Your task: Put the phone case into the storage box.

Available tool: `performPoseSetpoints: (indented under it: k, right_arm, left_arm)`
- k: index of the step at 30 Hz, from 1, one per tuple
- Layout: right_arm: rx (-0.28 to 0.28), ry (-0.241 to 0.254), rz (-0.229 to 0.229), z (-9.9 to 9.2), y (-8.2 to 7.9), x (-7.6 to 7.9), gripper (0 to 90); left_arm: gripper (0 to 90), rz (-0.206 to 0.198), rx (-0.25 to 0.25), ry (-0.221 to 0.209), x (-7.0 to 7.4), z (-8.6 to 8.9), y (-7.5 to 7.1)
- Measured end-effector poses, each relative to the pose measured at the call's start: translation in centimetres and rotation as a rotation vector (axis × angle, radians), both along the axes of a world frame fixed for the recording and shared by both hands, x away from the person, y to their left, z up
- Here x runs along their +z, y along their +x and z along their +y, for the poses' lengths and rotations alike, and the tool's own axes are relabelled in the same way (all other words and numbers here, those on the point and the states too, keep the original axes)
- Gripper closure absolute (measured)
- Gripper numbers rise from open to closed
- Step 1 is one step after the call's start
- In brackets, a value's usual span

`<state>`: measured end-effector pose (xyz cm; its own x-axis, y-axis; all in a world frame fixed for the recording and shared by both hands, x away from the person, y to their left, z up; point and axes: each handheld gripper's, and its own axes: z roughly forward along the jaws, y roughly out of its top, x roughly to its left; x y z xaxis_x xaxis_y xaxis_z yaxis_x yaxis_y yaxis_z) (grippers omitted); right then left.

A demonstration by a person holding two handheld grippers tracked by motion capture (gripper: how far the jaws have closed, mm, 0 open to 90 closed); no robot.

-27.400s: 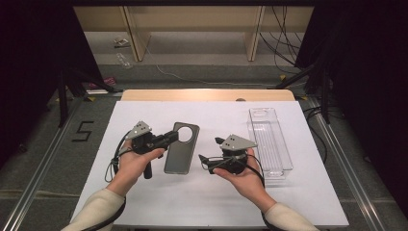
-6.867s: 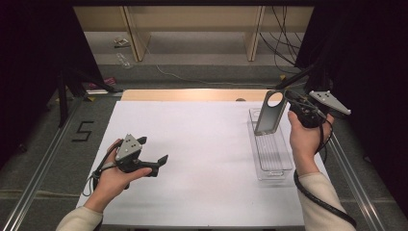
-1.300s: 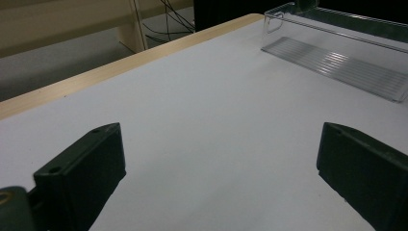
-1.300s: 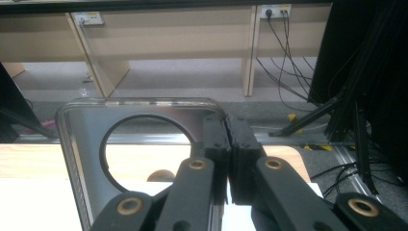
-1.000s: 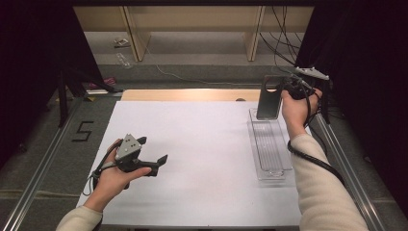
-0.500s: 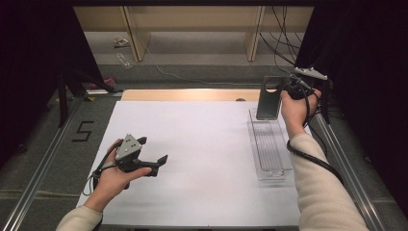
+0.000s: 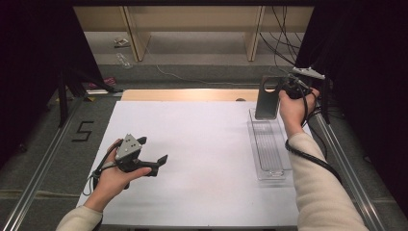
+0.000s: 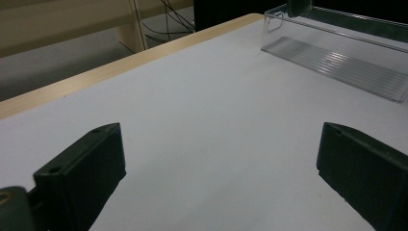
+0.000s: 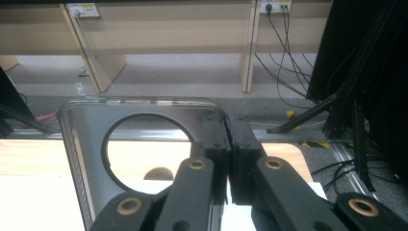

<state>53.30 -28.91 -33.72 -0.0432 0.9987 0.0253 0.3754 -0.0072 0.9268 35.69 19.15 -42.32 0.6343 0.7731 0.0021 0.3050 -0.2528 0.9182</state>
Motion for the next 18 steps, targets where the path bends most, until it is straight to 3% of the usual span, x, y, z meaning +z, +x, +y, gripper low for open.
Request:
performPoseSetpoints:
  k: [18]
  right_arm:
    - [-0.003,-0.002,0.005,0.14,0.31,-0.12,88.6]
  left_arm:
    - [2.5,0.0,-0.001,0.0,-0.02,-0.02,0.01]
